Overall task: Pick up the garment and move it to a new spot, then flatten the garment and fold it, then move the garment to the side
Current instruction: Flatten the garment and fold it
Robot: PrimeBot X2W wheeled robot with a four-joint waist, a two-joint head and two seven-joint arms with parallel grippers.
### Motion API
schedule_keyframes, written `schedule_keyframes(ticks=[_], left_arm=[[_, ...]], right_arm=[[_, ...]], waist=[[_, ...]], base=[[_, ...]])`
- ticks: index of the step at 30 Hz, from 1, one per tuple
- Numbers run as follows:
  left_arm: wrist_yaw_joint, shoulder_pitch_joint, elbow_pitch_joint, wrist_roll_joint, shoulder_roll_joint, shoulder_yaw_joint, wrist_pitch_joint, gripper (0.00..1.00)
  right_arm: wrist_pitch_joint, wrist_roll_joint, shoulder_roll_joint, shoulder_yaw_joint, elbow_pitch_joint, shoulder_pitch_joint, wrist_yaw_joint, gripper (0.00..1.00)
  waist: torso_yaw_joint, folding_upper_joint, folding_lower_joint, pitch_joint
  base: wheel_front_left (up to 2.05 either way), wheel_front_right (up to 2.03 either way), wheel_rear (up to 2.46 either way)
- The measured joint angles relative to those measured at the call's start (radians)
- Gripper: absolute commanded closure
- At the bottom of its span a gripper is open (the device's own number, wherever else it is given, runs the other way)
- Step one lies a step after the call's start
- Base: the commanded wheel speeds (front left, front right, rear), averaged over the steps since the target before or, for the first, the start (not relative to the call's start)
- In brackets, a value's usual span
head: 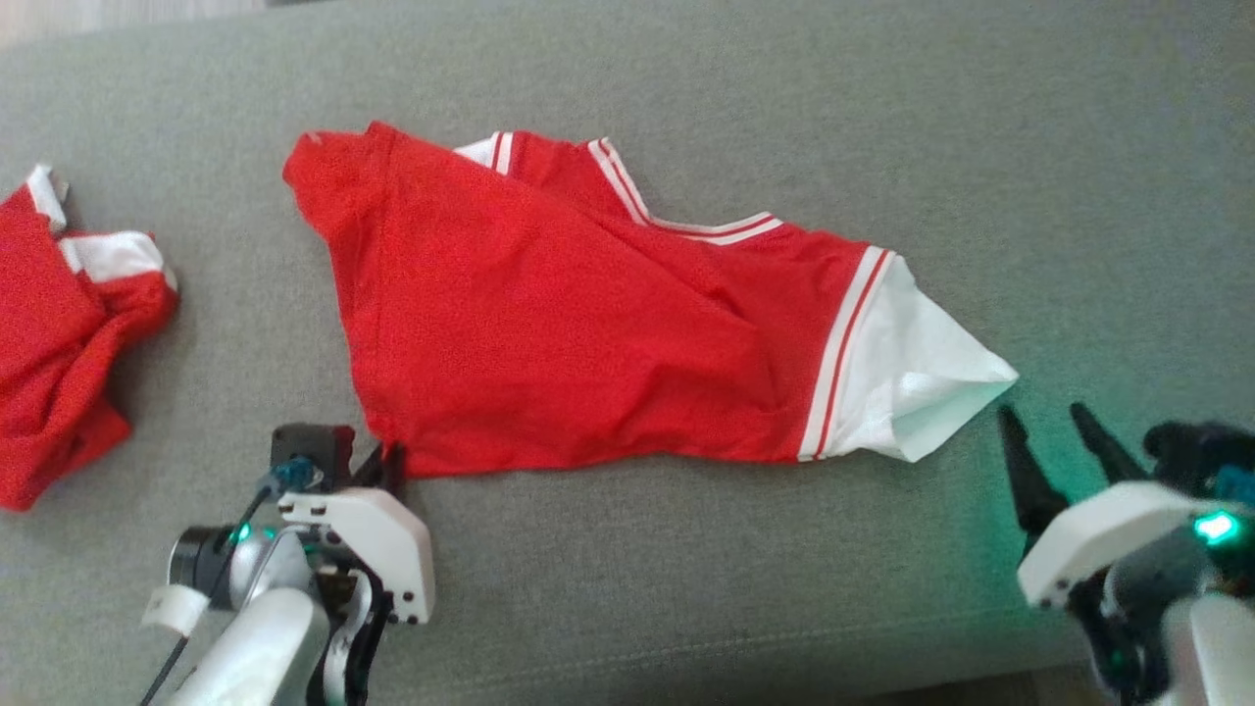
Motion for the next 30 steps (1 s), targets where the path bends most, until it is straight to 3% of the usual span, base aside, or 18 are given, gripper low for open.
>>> schedule_keyframes(ticks=[6, 11, 12, 14, 15, 20, 30], left_arm=[[0.009, -0.046, -0.036, 0.019, -0.003, -0.008, -0.024, 1.00], [0.010, -0.062, -0.051, 0.025, -0.009, -0.009, -0.045, 1.00], [0.010, -0.062, -0.053, 0.025, -0.010, -0.009, -0.049, 1.00], [0.010, -0.062, -0.055, 0.025, -0.011, -0.009, -0.058, 1.00], [0.013, -0.062, -0.055, 0.025, -0.011, -0.008, -0.066, 1.00], [0.040, -0.049, -0.095, 0.024, -0.007, 0.013, -0.119, 1.00], [0.107, -0.058, -0.460, 0.106, 0.089, 0.074, -0.159, 1.00]], right_arm=[[0.051, 0.037, -0.039, -0.021, 0.123, -0.149, 0.000, 0.00], [0.121, 0.064, -0.055, -0.013, 0.179, -0.178, 0.000, 0.00], [0.132, 0.071, -0.062, -0.010, 0.179, -0.179, 0.000, 0.14], [0.152, 0.095, -0.068, -0.009, 0.177, -0.188, 0.000, 0.87], [0.153, 0.102, -0.070, -0.007, 0.177, -0.195, 0.000, 1.00], [0.116, 0.153, -0.068, 0.004, 0.128, -0.186, 0.000, 1.00], [0.017, 0.163, -0.099, -0.102, -0.230, -0.194, 0.000, 1.00]], waist=[[0.024, 0.0000, 0.0000, 0.064], [0.048, 0.0000, 0.0000, 0.098], [0.051, 0.0000, 0.0000, 0.102], [0.055, 0.0000, 0.0000, 0.106], [0.055, 0.0000, 0.0000, 0.105], [0.048, 0.0000, 0.0000, 0.080], [0.043, 0.0000, 0.0000, -0.025]], base=[[0.00, 0.00, 0.00], [0.00, 0.00, 0.00], [0.00, 0.00, 0.00], [0.00, 0.00, 0.00], [0.00, 0.00, 0.00], [0.00, 0.00, 0.00], [0.00, 0.00, 0.00]])
